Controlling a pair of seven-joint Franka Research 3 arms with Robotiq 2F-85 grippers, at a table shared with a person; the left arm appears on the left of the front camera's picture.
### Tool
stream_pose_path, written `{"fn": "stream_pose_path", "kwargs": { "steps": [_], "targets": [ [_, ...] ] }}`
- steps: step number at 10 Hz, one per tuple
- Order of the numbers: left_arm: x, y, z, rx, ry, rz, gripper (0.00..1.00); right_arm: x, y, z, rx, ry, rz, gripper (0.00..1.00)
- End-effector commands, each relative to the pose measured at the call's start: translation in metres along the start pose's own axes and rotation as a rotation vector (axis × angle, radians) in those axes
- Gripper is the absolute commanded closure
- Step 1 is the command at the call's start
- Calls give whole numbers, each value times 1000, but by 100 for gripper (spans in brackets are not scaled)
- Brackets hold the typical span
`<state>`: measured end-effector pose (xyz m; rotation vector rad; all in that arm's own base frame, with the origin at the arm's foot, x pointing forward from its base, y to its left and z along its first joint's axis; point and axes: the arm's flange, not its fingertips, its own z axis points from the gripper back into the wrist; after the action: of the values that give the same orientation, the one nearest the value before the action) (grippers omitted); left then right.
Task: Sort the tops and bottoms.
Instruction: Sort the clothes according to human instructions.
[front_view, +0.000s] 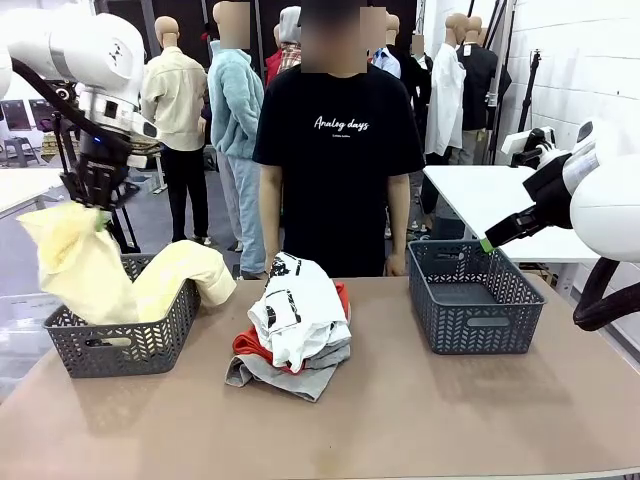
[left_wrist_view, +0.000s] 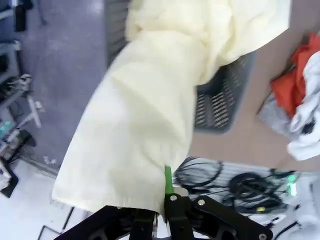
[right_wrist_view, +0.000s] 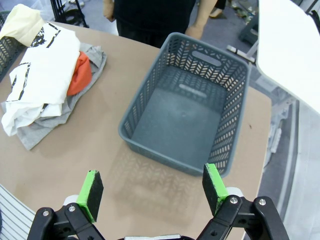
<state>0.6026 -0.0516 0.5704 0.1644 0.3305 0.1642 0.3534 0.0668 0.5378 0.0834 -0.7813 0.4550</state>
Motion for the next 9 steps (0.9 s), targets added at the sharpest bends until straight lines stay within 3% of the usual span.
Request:
{"fn": "stream_pose_path", "kwargs": {
  "steps": [1, 4, 7, 9],
  "targets": [
    [37, -12, -41, -202, -77, 184, 100, 0, -1, -2, 2, 0, 2, 0],
    [74, -15, -102, -257, -195, 273, 100, 0, -1, -2, 2, 0, 2, 0],
    [71, -21, -151, -393, -157, 256, 100, 0, -1, -2, 2, 0, 2, 0],
    [64, -15, -163, -385, -181, 282, 100, 0, -1, -2, 2, 0, 2, 0]
  ]
}}
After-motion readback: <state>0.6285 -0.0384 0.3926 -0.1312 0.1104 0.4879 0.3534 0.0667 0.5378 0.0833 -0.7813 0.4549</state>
